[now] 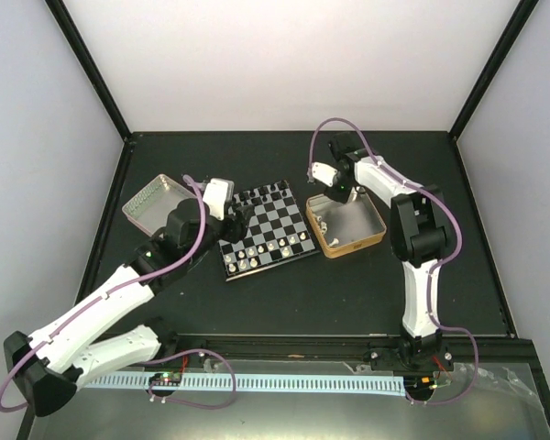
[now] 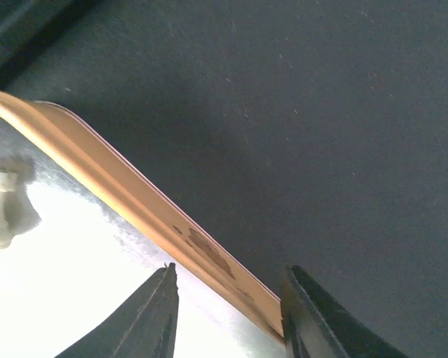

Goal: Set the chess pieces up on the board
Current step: Adjust the storage box at the center of the board.

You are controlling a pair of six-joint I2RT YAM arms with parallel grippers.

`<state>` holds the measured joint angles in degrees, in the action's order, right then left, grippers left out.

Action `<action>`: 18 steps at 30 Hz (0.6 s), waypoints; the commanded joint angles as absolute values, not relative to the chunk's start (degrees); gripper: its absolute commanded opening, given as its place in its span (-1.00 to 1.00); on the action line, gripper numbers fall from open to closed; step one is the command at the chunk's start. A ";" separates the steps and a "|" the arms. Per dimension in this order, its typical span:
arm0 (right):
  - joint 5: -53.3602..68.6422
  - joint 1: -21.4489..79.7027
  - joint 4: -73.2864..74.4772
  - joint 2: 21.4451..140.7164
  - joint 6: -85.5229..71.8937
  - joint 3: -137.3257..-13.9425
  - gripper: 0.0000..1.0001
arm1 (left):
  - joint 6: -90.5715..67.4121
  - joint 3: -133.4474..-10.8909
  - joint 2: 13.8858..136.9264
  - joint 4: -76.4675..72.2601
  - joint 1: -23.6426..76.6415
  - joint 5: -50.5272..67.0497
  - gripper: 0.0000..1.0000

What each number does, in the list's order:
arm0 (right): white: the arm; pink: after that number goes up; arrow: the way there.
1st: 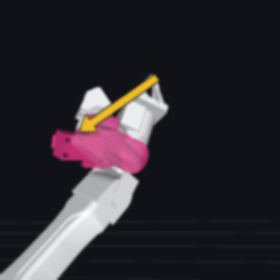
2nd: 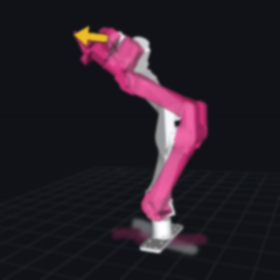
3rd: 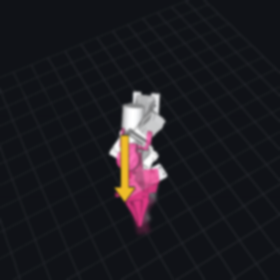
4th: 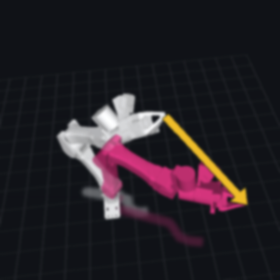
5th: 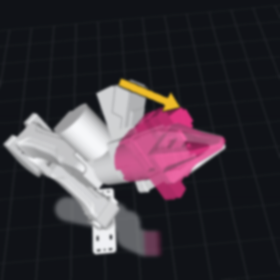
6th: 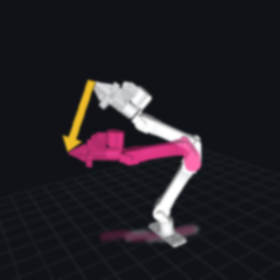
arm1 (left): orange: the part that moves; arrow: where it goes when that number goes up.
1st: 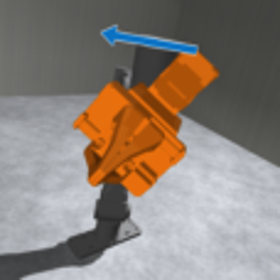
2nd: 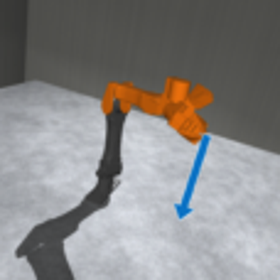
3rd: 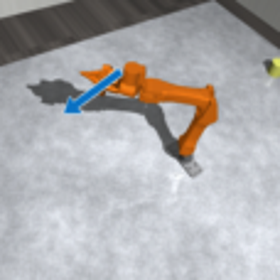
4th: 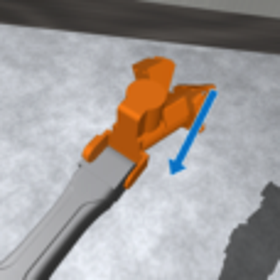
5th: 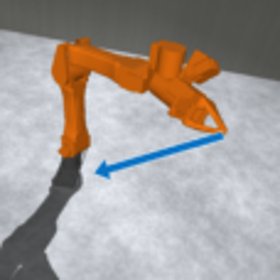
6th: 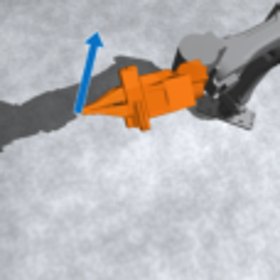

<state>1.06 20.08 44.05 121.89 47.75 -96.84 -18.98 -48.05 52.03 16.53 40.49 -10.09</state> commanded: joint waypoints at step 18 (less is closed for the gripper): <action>0.63 9.15 44.50 116.05 47.53 -87.87 -0.65 | -18.23 -51.13 55.94 13.54 39.18 -8.53 0.25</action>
<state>1.08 11.81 42.02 117.54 47.83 -89.67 -18.79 -49.69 56.77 15.81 39.70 -8.95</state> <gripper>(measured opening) 0.180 0.623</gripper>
